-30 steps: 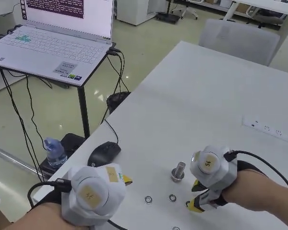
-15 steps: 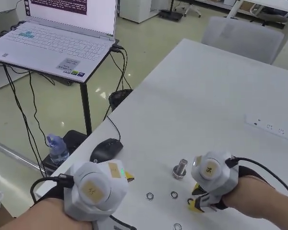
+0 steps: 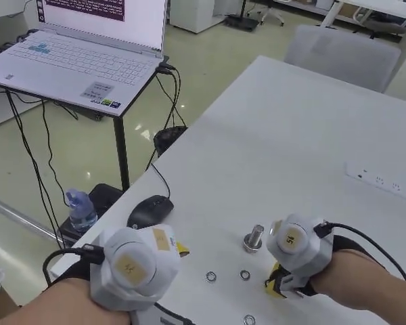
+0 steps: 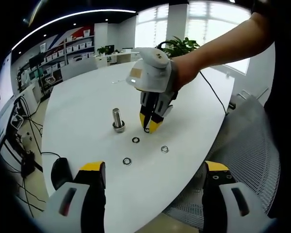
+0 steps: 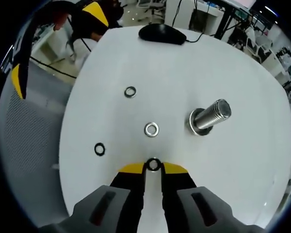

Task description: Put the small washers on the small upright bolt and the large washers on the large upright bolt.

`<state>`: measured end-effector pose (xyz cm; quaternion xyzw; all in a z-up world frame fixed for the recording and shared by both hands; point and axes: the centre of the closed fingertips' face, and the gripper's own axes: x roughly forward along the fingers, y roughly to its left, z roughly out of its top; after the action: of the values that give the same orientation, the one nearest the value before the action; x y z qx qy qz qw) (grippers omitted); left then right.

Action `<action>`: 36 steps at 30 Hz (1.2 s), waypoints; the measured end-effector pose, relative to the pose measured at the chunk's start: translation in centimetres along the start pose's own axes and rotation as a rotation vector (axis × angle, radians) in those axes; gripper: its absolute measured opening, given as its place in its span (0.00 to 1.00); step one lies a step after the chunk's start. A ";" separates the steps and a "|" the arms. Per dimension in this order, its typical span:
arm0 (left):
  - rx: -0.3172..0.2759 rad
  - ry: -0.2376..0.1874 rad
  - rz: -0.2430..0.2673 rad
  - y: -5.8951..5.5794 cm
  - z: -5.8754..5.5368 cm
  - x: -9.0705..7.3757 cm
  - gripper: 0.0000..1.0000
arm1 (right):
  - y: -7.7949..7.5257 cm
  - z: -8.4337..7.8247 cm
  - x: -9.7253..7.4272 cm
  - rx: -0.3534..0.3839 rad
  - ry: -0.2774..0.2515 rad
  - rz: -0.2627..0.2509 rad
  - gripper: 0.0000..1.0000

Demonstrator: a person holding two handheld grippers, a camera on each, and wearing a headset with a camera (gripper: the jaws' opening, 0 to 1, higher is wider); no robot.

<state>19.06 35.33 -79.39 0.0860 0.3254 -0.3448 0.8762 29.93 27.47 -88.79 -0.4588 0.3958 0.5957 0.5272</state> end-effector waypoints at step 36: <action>0.057 -0.005 -0.027 -0.6 1.9 0.8 0.82 | -0.5 -7.7 -7.5 0.242 -0.027 -0.090 0.12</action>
<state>20.09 33.76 -78.44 0.1058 0.3141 -0.3662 0.8695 31.58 18.22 -83.56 -0.4012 0.4368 0.5256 0.6099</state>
